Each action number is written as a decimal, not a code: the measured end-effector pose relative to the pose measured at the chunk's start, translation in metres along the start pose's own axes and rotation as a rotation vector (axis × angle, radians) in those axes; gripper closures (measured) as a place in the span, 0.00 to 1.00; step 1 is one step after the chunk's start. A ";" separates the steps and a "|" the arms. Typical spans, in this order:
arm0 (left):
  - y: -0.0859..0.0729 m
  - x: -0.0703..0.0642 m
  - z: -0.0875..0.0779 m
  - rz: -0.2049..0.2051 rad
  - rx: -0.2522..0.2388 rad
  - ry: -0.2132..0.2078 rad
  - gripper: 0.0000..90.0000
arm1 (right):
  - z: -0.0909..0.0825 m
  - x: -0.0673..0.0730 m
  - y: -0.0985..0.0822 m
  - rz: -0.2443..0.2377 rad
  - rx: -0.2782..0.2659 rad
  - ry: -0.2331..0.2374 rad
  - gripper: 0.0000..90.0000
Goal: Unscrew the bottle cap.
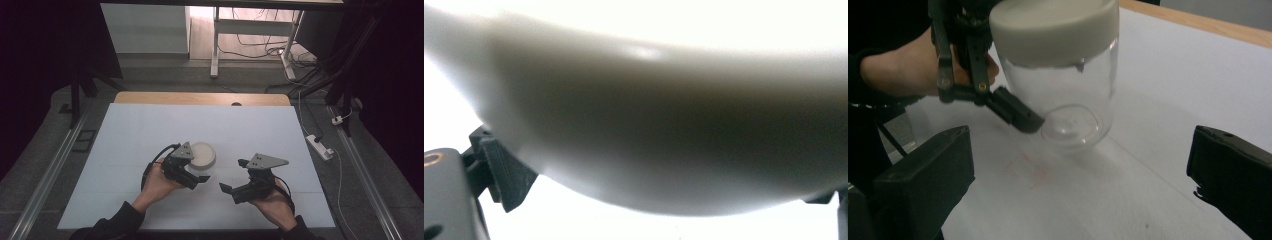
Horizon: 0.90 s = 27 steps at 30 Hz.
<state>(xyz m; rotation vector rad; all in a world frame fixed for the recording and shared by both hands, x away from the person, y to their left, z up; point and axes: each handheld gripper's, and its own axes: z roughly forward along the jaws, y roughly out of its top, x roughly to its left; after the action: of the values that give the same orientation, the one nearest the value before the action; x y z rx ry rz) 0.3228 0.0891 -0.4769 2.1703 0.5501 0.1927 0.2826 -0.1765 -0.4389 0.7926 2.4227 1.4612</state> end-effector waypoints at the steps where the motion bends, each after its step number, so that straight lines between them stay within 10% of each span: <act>1: 0.000 0.000 0.000 0.001 0.000 -0.001 0.09 | 0.002 0.000 0.002 -0.003 -0.001 0.000 0.00; 27: 0.002 -0.004 0.003 0.014 0.009 -0.018 0.09 | 0.057 0.006 0.040 -0.084 0.009 0.011 0.00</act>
<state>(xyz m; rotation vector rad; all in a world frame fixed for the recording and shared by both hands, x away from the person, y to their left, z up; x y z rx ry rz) 0.3209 0.0837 -0.4770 2.1834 0.5270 0.1775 0.3155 -0.1152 -0.4321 0.6776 2.4406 1.4282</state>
